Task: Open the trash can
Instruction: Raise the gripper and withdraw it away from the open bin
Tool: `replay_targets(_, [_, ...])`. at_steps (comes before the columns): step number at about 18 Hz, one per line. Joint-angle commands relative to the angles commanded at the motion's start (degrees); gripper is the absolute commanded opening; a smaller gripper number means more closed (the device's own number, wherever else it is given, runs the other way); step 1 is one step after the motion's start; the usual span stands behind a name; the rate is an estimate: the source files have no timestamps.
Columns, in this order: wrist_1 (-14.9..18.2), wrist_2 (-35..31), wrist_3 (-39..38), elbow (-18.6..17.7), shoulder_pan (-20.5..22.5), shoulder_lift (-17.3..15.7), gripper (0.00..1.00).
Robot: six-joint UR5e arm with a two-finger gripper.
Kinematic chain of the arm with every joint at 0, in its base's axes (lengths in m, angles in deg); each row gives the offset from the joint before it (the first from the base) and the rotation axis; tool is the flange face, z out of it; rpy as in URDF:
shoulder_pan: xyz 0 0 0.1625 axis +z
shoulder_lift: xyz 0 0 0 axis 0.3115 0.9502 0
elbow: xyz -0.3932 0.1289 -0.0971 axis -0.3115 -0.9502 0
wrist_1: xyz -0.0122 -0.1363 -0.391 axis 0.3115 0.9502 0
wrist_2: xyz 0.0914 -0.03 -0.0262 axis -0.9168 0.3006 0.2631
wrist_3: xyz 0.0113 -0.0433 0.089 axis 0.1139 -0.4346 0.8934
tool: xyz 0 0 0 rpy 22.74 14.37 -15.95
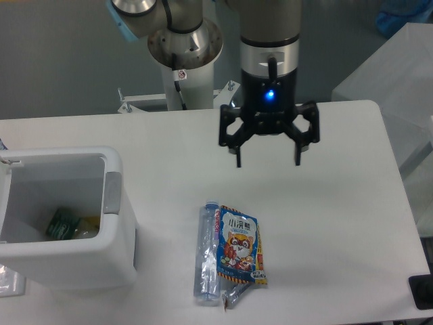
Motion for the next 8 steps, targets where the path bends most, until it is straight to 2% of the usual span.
replay_targets(4, [3.1, -3.2, 11.5, 0.0, 2.0, -0.2, 1.00])
replay_targets(6, [3.2, -3.4, 16.3, -0.3, 4.1, -0.5, 1.00])
replay_targets(8, [3.2, -3.3, 17.4, -0.3, 4.9, -0.7, 1.00])
